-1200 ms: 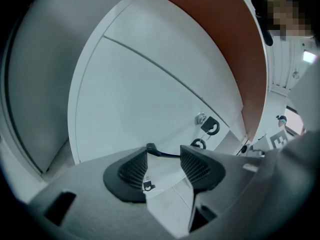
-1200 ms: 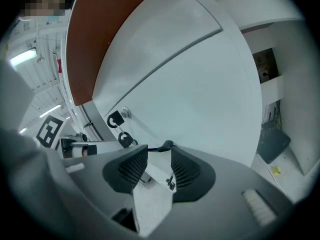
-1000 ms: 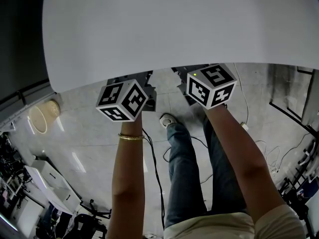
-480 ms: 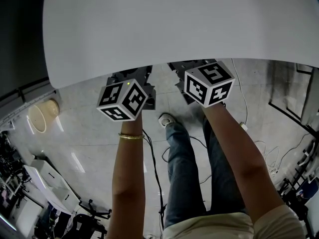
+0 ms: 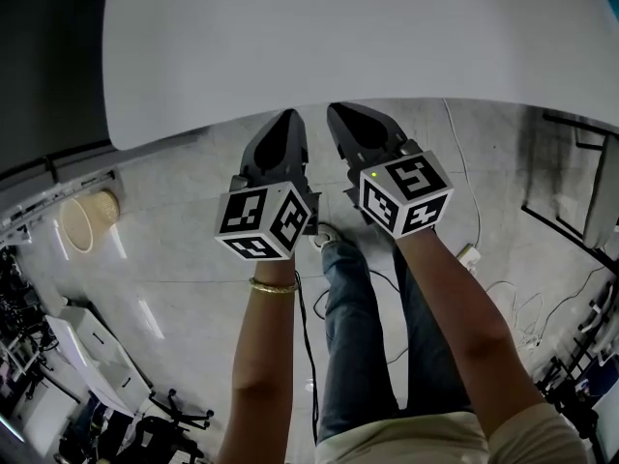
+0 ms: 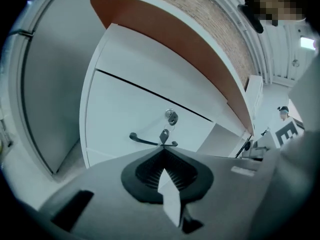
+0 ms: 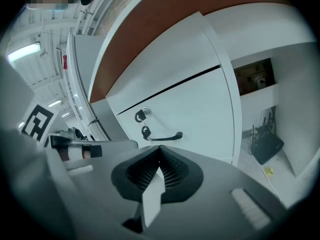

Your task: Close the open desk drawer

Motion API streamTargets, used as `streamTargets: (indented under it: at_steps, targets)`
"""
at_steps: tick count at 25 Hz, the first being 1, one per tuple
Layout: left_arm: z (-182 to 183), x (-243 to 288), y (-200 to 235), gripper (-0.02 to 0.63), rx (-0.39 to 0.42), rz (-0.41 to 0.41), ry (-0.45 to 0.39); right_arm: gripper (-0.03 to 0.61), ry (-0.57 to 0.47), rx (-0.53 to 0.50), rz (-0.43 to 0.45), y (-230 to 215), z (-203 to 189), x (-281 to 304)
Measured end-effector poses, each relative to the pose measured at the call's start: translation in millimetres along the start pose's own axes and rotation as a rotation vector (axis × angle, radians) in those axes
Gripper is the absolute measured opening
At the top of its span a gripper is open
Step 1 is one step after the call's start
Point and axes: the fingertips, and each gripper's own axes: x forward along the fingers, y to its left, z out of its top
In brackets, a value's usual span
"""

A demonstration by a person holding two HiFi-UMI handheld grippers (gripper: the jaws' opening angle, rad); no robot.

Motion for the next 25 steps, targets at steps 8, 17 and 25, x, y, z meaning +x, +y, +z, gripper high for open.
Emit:
streamTargets:
  at_steps: [8,17,25]
  targets:
    - [0.8,-31.7,-35.7,-0.003,0.034,0.026,0.003,0.002,-0.027,0.019,-0.008,14.3,5.9,-40.2]
    - [1.6,-59.5,-75.1,-0.003,-0.003,0.042,0.001,0.002,-0.03,-0.057,-0.007,25.8,31.4,-87.4]
    - [5.3,-87.6,-119.3,-0.003,-0.034,0.058,0.001,0.002,-0.02,-0.074,0.02,35.6,50.9,-132.8]
